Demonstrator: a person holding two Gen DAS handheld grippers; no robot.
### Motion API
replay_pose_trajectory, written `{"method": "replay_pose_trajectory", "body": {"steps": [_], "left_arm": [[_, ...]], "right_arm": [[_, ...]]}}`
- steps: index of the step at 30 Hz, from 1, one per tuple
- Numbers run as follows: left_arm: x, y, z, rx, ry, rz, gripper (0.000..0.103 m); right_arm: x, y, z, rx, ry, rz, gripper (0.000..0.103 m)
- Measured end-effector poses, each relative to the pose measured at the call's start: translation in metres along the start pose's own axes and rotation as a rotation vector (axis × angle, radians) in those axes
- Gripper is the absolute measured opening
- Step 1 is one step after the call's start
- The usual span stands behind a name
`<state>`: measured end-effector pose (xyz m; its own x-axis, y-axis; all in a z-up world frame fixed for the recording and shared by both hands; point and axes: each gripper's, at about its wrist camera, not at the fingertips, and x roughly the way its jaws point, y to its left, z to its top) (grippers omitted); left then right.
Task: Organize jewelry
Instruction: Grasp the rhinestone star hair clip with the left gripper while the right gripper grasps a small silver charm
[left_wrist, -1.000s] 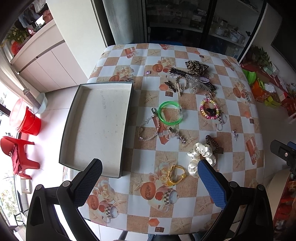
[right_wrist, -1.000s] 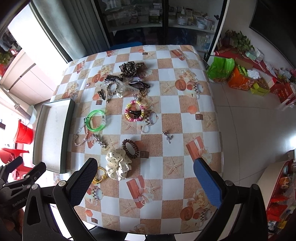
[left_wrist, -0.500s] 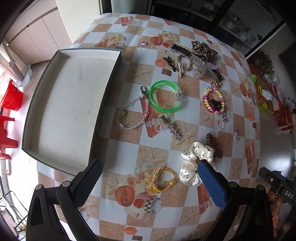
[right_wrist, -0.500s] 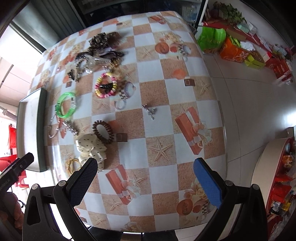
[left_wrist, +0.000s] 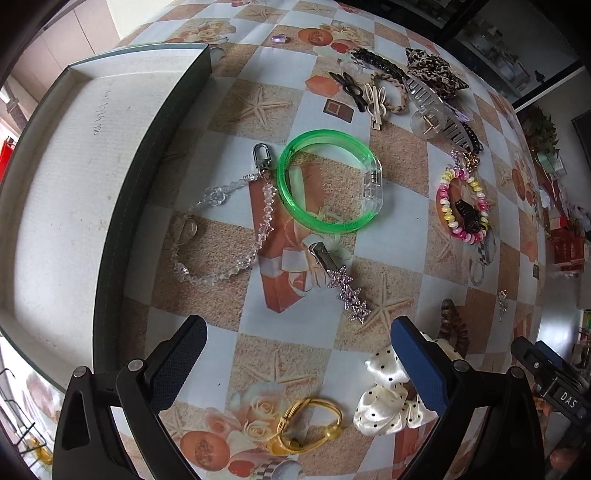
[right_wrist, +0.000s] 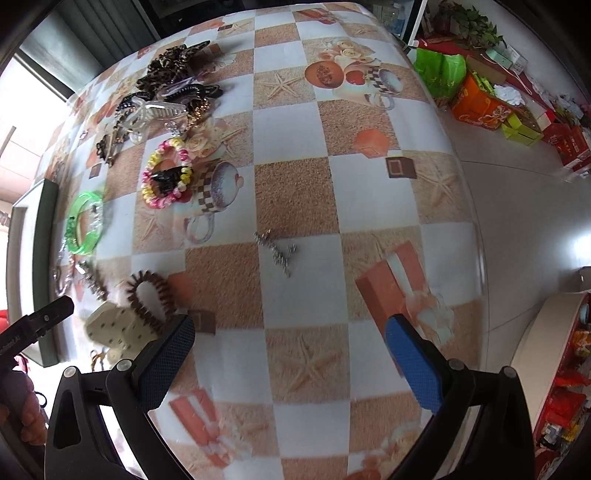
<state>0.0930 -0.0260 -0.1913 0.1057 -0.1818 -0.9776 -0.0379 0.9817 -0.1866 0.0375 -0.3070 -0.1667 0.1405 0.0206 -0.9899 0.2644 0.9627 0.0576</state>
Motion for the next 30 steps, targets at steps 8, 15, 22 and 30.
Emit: {"method": "replay_pose_trajectory", "body": {"steps": [8,15,22,30], "left_arm": [[0.013,-0.012,0.008,-0.006,-0.031,0.007,0.084],[0.018,-0.019,0.01,0.01,-0.062,0.06,0.073],[0.017,-0.032,0.009,0.049,-0.079,0.112,0.036],[0.012,-0.032,0.0,0.074,-0.083,0.062,0.026]], "right_arm": [[0.024,0.004,0.016,-0.062,-0.041,0.013,0.09],[0.038,0.021,0.021,-0.143,-0.083,-0.044,0.078],[0.035,0.039,0.015,-0.17,-0.113,-0.049,0.057],[0.027,0.036,0.009,-0.15,-0.124,-0.041,0.025]]}}
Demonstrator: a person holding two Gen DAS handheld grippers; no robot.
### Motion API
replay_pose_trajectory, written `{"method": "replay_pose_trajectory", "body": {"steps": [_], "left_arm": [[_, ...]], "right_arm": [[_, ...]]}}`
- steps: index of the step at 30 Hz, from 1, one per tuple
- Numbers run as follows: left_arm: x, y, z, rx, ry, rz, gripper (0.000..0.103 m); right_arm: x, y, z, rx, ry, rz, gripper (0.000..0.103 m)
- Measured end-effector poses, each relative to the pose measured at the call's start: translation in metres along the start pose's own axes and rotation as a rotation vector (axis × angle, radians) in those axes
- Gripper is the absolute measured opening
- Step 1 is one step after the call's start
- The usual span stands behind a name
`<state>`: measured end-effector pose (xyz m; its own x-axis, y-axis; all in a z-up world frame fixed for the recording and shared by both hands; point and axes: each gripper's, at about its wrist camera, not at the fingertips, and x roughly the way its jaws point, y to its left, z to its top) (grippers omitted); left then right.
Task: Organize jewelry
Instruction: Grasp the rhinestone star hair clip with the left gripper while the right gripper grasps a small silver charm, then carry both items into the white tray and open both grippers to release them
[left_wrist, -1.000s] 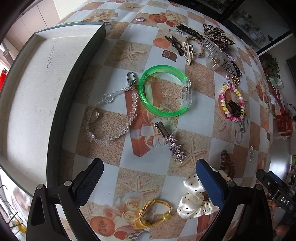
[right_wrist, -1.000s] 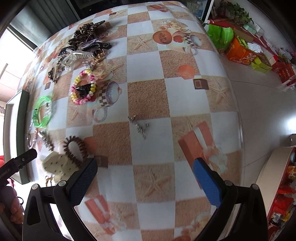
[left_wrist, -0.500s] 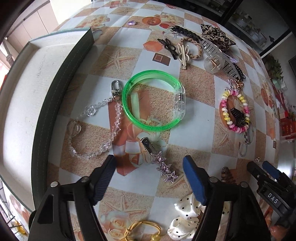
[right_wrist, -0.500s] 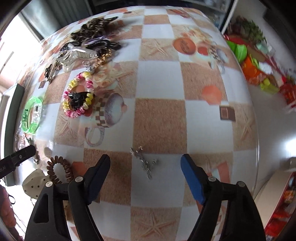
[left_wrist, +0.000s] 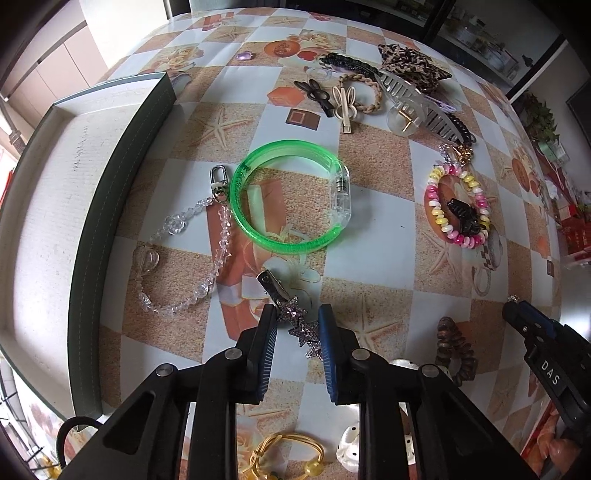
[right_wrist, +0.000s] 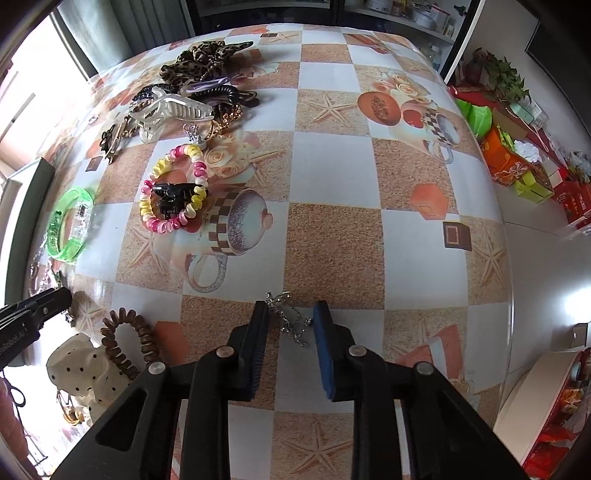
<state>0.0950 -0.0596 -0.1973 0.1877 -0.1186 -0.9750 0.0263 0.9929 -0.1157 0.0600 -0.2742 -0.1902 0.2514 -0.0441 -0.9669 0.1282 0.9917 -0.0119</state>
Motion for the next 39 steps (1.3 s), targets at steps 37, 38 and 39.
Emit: {"method": "replay_pose_trajectory", "body": {"steps": [37,38,39], "left_arm": [[-0.116,0.148,0.009,-0.145,-0.24,0.034,0.026],[-0.117,0.158,0.011,-0.155,-0.246,0.044,0.026],[-0.118,0.168,0.014,-0.165,-0.252,0.056,0.026]], "right_arm": [[-0.087,0.159,0.07,-0.169,-0.068,0.405,0.015],[-0.088,0.172,0.074,-0.188,-0.069,0.417,0.015],[-0.087,0.188,0.08,-0.211,-0.07,0.432,0.015]]}}
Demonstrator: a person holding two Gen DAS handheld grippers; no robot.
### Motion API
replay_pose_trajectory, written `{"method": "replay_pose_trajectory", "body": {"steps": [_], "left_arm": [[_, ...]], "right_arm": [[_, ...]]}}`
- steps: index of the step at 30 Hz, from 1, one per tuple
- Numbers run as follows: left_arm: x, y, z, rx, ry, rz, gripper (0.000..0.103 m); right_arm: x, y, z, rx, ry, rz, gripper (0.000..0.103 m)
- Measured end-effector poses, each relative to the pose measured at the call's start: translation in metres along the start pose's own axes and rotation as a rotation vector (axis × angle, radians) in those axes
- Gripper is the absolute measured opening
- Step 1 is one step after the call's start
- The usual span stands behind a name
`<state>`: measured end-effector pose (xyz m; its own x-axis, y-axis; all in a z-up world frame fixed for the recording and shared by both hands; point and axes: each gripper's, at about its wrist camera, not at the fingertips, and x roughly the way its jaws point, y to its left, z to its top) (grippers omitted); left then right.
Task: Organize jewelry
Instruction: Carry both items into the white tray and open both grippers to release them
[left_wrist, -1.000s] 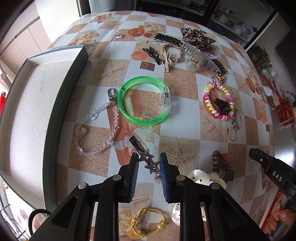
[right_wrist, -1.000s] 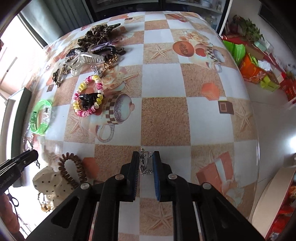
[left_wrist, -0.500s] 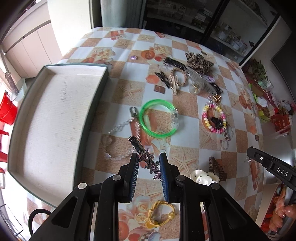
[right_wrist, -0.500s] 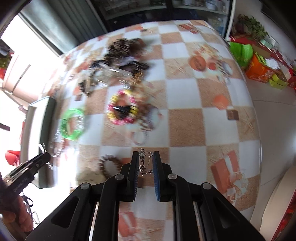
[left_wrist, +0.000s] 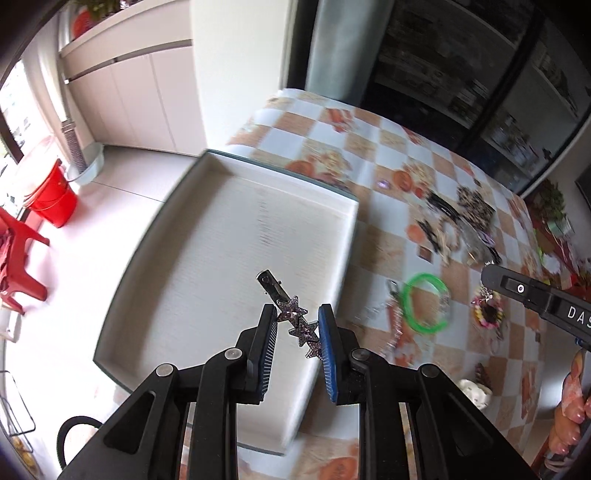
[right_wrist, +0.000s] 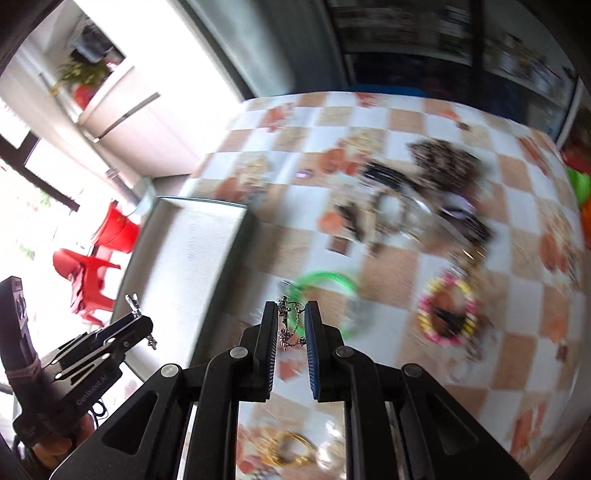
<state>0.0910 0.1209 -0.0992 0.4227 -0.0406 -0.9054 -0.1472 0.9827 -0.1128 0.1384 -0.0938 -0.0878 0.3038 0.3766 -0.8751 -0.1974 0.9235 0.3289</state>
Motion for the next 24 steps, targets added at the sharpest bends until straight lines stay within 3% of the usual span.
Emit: {"method": "replay_pose_trajectory", "body": {"steps": [6,13,24], "left_arm": [[0.016,0.041,0.029,-0.03,-0.026,0.055,0.026],[0.066,0.062,0.063,-0.043,-0.007,0.089,0.026],[0.123,0.063,0.069,-0.03,0.057,0.107,0.026]], "right_arm": [[0.047,0.06,0.039,-0.075,0.023,0.079,0.015],[0.112,0.098,0.069,-0.07,0.07,0.116,0.015],[0.183,0.081,0.079,0.012,0.143,0.044,0.015]]}}
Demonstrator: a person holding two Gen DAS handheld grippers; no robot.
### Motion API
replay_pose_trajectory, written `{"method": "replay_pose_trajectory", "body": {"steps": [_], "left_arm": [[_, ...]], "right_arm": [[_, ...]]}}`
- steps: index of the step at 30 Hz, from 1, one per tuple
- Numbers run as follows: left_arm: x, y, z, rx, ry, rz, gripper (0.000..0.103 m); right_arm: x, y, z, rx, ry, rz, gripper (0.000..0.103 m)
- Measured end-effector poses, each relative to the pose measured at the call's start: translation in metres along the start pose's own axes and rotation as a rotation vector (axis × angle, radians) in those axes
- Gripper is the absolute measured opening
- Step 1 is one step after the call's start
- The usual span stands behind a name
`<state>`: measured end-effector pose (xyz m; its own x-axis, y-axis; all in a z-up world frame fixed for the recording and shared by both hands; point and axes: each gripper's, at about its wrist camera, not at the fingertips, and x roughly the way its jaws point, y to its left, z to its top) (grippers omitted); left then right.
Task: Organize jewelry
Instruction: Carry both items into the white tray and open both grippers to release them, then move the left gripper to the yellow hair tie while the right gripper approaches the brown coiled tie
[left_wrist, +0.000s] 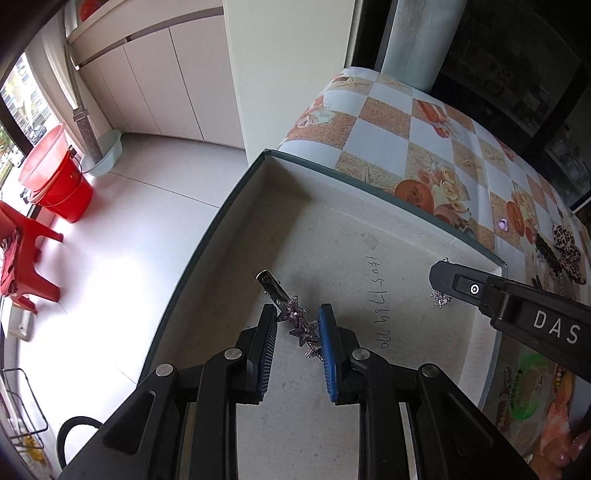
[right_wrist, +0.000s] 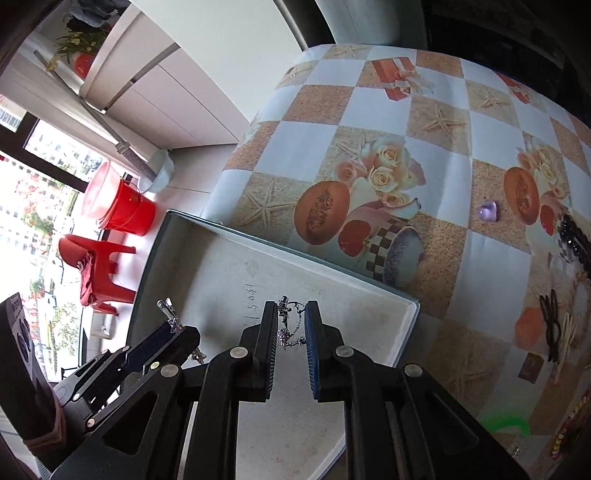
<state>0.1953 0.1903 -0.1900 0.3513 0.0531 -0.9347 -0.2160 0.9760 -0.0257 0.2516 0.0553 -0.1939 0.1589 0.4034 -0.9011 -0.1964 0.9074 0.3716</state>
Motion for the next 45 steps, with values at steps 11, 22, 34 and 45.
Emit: {"method": "replay_pose_trajectory", "body": {"steps": [11,22,34,45], "left_arm": [[0.004,-0.006,-0.002,0.026,-0.003,0.033,0.027],[-0.015,-0.003,-0.008,0.021,-0.053,0.068,0.092],[-0.056,-0.014,-0.035,0.052,-0.074,0.065,0.103],[-0.089,-0.062,-0.08,0.148,-0.031,0.001,0.103]], "right_arm": [[0.014,-0.007,0.003,0.023,0.033,-0.005,0.017],[-0.028,-0.012,0.006,0.091,-0.01,0.091,0.052],[-0.097,-0.047,-0.028,0.176,-0.081,0.109,0.077],[-0.154,-0.115,-0.09,0.309,-0.124,0.084,0.086]]}}
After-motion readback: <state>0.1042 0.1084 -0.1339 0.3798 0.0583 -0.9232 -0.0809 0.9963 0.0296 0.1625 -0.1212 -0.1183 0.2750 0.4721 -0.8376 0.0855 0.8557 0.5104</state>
